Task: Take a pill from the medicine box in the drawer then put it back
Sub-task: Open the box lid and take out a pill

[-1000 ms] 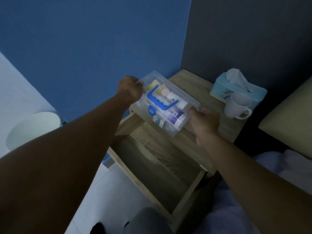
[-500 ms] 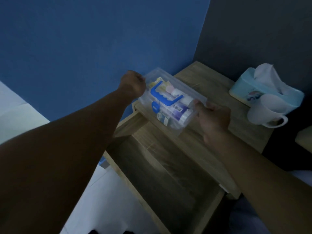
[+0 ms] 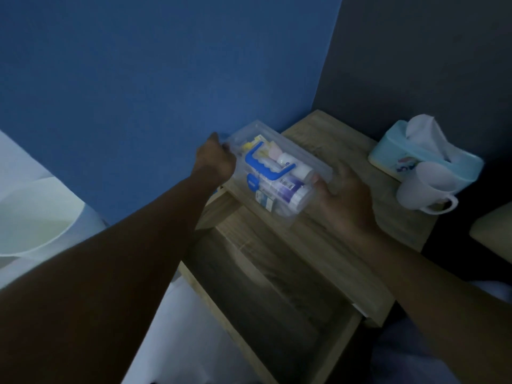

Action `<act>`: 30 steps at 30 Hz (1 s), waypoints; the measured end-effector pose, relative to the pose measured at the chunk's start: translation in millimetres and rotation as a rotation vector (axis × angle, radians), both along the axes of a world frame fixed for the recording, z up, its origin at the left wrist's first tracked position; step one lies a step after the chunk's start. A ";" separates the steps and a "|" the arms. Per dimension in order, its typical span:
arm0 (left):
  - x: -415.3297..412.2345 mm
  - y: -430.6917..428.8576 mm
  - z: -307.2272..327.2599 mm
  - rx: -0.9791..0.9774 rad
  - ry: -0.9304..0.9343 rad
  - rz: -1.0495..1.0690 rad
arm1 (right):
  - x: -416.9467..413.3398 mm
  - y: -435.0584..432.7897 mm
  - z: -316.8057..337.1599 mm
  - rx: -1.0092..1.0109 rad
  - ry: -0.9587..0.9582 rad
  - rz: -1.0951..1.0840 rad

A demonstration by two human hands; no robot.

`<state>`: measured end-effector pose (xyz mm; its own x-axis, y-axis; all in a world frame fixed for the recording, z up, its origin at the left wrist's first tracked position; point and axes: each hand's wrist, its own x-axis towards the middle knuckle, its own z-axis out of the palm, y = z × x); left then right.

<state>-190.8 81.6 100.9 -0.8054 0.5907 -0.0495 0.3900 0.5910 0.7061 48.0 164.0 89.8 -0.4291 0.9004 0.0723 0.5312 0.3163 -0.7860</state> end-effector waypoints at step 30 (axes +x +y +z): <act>76.3 -27.3 -42.7 0.310 -0.333 0.153 | -4.7 -1.3 8.5 0.418 -0.623 0.357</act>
<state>-114.5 54.3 58.2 -0.8546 0.4942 -0.1594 0.0379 0.3656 0.9300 43.3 162.7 98.3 -0.7562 0.6538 0.0255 0.6423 0.7493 -0.1612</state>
